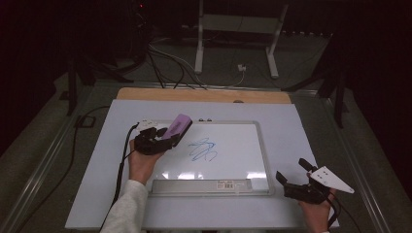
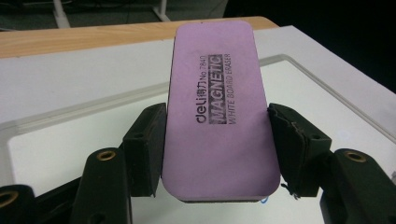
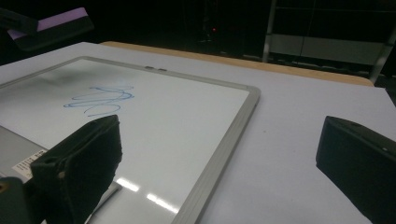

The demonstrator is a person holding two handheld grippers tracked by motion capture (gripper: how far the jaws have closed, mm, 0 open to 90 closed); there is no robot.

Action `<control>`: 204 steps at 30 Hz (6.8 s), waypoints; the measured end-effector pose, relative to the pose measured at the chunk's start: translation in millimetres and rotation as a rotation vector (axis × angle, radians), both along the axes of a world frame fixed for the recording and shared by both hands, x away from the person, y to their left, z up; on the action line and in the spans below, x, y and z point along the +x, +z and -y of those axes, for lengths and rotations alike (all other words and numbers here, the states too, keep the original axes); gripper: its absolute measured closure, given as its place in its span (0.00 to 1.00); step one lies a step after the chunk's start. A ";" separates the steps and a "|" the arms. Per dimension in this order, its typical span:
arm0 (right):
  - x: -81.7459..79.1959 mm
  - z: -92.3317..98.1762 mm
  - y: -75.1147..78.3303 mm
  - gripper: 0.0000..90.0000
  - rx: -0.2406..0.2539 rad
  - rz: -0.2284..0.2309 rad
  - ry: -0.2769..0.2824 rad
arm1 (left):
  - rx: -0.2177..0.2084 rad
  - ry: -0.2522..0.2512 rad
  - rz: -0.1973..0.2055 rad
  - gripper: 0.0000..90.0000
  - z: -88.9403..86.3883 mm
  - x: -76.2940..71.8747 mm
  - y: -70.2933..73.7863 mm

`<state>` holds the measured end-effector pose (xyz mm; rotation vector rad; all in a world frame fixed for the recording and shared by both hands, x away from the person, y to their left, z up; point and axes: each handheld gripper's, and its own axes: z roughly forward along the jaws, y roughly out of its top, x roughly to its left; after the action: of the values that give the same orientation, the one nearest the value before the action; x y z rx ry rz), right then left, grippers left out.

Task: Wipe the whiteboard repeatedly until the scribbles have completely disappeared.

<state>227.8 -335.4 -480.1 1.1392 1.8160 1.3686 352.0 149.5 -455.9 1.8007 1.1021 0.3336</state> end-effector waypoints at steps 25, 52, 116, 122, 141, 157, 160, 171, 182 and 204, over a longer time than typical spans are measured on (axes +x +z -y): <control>-0.4 0.2 0.1 0.01 0.001 0.000 0.001 | 0.111 -0.068 -0.098 0.46 37.3 -2.3 -45.6; 0.5 -0.2 -0.5 0.01 0.000 -0.003 0.005 | 0.185 -0.046 -0.101 0.40 61.5 10.2 -47.8; 0.7 -0.8 -0.7 0.01 -0.002 -0.006 0.009 | 0.272 -0.019 -0.124 0.47 84.7 -3.2 -42.0; 0.7 -1.1 -0.7 0.01 -0.004 -0.005 0.009 | 0.272 -0.063 -0.115 0.47 96.9 -15.9 -41.9; 0.8 -0.7 -1.0 0.01 -0.001 -0.007 0.006 | 0.287 0.109 -0.151 0.47 63.6 12.6 -40.6; 0.8 -0.7 -0.9 0.01 -0.003 -0.006 0.007 | 0.280 -0.101 -0.127 0.47 127.7 -20.4 -40.5; 0.2 0.1 -0.6 0.01 -0.001 -0.004 0.005 | 0.273 -0.096 -0.136 0.47 125.6 -17.0 -40.6; -0.2 1.3 -0.3 0.01 0.004 -0.004 -0.001 | 0.307 0.091 -0.142 0.47 81.6 12.1 -40.1; -0.1 0.6 -0.4 0.01 0.002 -0.005 0.001 | 0.302 0.118 -0.171 0.47 87.1 38.0 -39.2; -0.9 1.4 0.1 0.01 0.005 -0.004 0.001 | 0.310 0.087 -0.171 0.47 108.9 47.6 -38.9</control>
<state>227.0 -336.8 -479.9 1.1441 1.8174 1.3734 399.5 40.5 -494.8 2.0876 1.3076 0.4271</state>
